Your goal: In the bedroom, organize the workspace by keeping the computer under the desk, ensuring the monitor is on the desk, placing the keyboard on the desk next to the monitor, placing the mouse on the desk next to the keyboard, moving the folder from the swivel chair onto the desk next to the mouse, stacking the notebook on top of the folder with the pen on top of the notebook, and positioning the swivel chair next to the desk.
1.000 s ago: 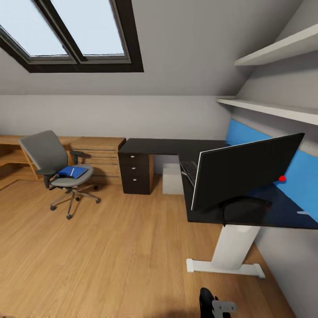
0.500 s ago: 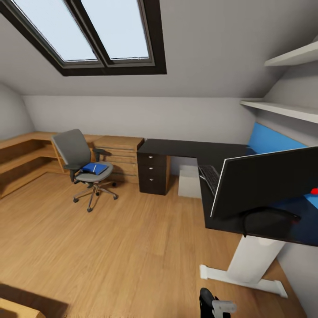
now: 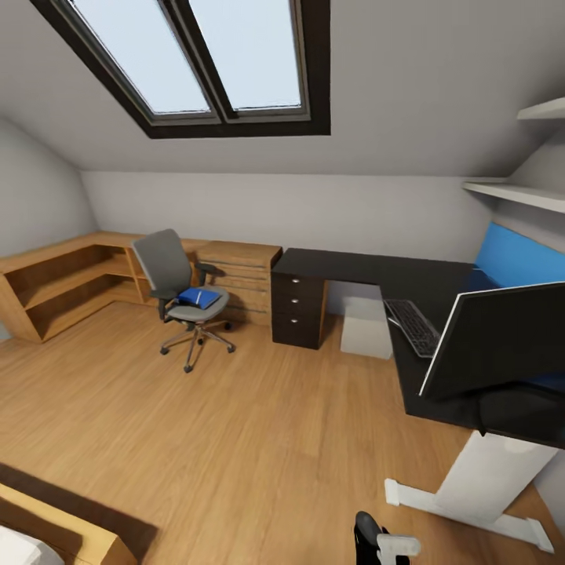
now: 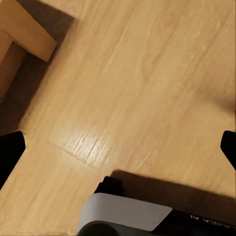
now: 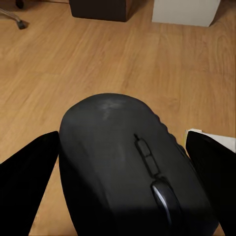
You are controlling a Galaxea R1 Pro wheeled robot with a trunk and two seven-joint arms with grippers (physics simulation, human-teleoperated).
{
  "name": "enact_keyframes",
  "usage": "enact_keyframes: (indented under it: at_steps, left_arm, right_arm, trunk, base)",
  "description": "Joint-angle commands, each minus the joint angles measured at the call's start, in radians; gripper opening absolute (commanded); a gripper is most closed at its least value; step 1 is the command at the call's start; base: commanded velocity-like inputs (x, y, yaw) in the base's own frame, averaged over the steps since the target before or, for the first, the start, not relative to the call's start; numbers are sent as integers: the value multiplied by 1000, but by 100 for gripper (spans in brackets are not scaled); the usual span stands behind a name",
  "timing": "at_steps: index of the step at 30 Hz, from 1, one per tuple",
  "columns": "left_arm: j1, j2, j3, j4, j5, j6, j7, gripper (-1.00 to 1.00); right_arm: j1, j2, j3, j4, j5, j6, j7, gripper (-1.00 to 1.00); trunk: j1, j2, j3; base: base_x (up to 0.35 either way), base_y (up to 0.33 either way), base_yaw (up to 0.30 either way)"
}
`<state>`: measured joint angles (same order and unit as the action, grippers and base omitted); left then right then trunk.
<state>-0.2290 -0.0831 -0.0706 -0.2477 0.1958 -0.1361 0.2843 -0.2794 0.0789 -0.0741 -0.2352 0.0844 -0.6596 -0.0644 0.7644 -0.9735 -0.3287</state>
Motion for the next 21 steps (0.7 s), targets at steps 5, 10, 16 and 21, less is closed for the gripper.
enact_keyframes:
  at_steps: [5,10,16,21]
  left_arm:
    - [0,-1,-8,1,10,5,4,100]
    - [-1,-1,-8,1,10,6,4,100]
    - [-1,-2,-8,1,10,6,8,100]
    - [0,-2,-8,1,10,6,9,100]
  right_arm:
    - [-1,1,-7,0,9,-3,-3,-100]
    - [-1,1,-7,0,9,-3,-3,-100]
    - [-1,1,-7,0,9,-3,-3,-100]
    - [-1,0,-7,0,9,-3,-3,-100]
  trunk:
    - [-19,34,15]
    - [-38,69,30]
    - [-61,111,49]
    - [-81,146,65]
  base:
    - [135,285,2]
    - [251,239,0]
    - [265,234,0]
    - [268,233,0]
